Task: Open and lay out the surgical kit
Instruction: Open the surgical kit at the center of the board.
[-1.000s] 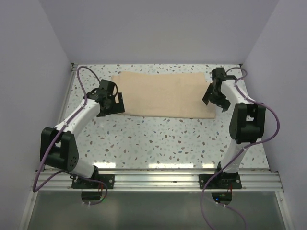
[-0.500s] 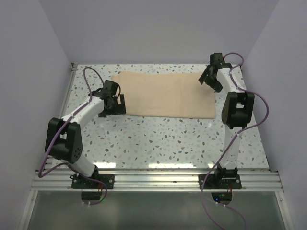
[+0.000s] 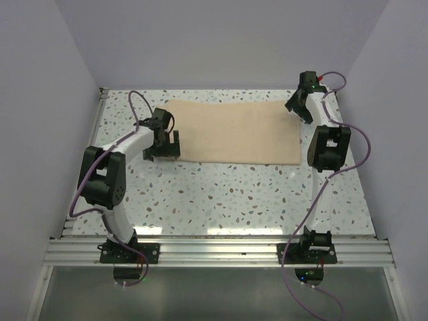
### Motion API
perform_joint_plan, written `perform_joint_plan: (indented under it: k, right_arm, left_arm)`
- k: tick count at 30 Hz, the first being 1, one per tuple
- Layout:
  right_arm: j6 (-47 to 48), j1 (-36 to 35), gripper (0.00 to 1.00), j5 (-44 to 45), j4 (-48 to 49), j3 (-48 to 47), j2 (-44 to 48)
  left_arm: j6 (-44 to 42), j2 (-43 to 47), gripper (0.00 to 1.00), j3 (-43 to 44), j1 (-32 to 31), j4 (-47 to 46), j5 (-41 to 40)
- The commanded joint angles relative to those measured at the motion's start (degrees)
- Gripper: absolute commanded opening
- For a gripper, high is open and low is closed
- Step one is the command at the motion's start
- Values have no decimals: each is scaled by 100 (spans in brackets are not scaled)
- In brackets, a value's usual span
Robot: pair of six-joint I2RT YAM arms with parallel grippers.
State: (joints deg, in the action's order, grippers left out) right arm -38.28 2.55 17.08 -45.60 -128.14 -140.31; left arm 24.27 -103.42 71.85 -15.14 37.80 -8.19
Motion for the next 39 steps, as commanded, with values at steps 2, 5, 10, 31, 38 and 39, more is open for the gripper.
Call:
perform_joint_plan:
  k: [2,5,10,31,38,39]
  right_arm:
    - [-162,44,88,261,43,-334,-259]
    - [-197,44,87,121,-18,-615,-567]
    - [-241,44,79,-108,-1,-985,-1058]
    - [101,-61,0,-223,173,-186,-368]
    - [225,-211,0,-1022,693,893,969]
    - [251,-454,0,-1136,711,1035,1127]
  left_arm:
    - [-107,-143,99,320,-16,-177,80]
    - [-98,-196,99,364,-16,-150,72]
    - [-89,-267,99,461,-16,-63,36]
    - [-80,-232,100,821,-7,78,-69]
    - [-72,14,100,1831,124,482,-456]
    - [-63,58,100,2058,151,509,-447]
